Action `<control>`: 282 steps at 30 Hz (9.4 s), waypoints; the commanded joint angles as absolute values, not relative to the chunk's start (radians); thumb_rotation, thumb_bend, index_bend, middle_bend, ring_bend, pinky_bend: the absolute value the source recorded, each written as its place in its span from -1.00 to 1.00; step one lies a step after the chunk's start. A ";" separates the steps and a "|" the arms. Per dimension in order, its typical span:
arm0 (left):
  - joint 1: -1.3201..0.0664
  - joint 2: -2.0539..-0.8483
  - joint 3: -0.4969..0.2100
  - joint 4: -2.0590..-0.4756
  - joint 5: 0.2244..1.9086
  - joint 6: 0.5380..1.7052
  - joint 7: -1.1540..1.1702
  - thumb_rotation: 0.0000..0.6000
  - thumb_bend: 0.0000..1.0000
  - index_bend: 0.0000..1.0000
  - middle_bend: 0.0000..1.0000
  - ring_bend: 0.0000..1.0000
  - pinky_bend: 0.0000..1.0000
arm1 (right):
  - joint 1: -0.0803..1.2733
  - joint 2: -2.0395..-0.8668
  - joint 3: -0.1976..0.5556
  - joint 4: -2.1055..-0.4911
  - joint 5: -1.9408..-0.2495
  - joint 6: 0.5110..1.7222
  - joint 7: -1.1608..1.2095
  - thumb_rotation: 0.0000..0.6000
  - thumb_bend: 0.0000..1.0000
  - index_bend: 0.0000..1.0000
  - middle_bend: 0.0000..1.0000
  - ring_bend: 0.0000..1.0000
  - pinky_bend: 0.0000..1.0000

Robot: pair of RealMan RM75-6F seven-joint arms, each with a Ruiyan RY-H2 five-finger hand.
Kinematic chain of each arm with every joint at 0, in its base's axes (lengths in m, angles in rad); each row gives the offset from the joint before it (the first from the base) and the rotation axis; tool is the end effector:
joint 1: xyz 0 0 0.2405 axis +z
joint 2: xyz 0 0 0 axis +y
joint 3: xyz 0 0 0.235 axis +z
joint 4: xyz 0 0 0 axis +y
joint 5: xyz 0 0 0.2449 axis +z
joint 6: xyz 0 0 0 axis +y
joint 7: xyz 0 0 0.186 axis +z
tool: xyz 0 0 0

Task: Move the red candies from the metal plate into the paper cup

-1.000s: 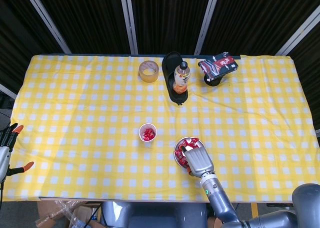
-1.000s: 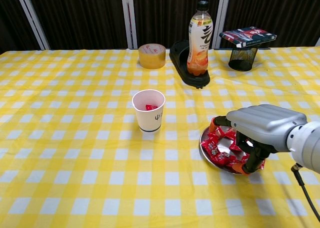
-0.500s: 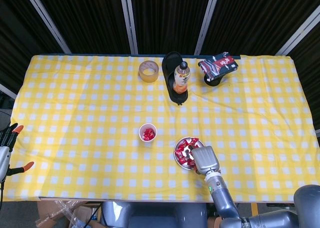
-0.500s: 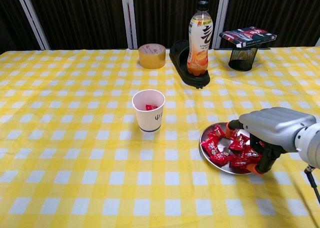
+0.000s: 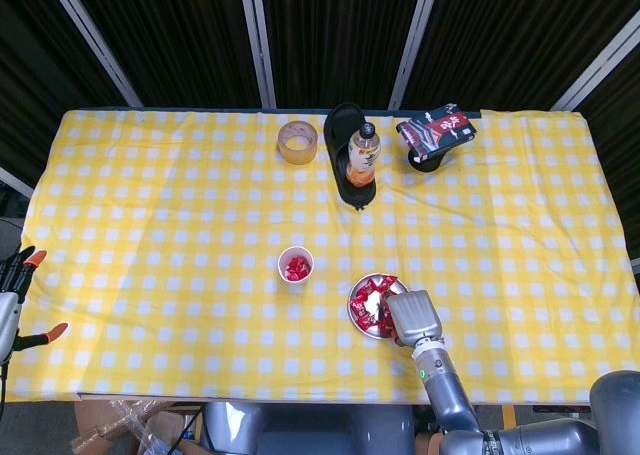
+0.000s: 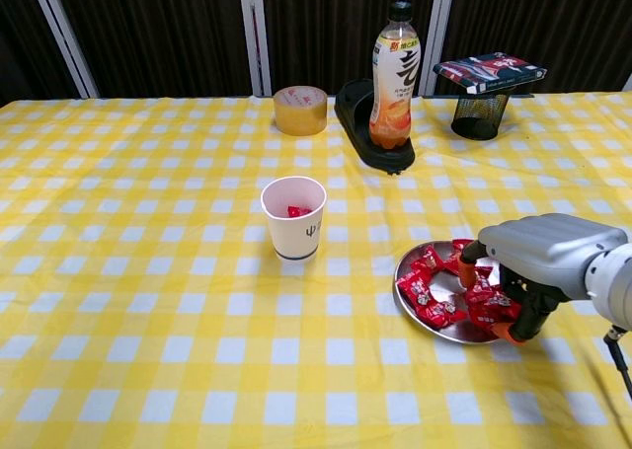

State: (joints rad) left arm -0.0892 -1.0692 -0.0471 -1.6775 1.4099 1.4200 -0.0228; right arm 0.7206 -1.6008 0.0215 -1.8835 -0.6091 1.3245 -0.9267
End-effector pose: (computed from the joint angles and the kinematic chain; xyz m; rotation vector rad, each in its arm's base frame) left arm -0.3153 0.2232 0.1207 -1.3331 -1.0183 -0.8565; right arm -0.1353 -0.2654 -0.0873 1.8327 -1.0424 0.4482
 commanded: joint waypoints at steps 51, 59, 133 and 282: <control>-0.090 -1.065 -0.049 -1.682 1.404 1.413 -0.032 1.00 -0.91 -1.00 -1.00 -1.00 -1.00 | 0.771 -1.565 0.192 -2.001 -0.672 1.307 -0.907 1.00 0.32 0.12 0.77 0.80 0.79; -0.095 -1.060 -0.052 -1.683 1.391 1.399 -0.032 1.00 -0.91 -1.00 -1.00 -1.00 -1.00 | 0.899 -1.628 0.327 -1.984 -0.573 1.287 -0.967 1.00 0.32 0.12 0.77 0.80 0.79; -0.088 -1.065 -0.054 -1.681 1.393 1.417 -0.041 1.00 -0.91 -1.00 -1.00 -1.00 -1.00 | 0.748 -1.618 0.033 -1.854 -0.713 1.409 -0.799 1.00 -0.36 -0.30 0.77 0.80 0.79; -0.102 -1.043 -0.063 -1.694 1.355 1.369 -0.075 1.00 -0.91 -1.00 -1.00 -1.00 -1.00 | 0.977 -1.824 0.363 -1.657 -0.656 1.203 -0.770 1.00 -0.08 -0.31 0.77 0.80 0.79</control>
State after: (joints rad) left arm -0.1017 -1.0435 -0.0634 -1.6939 1.3547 1.3687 -0.0746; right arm 0.9854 -1.8357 0.3708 -1.6387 -0.6465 1.1905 -0.7707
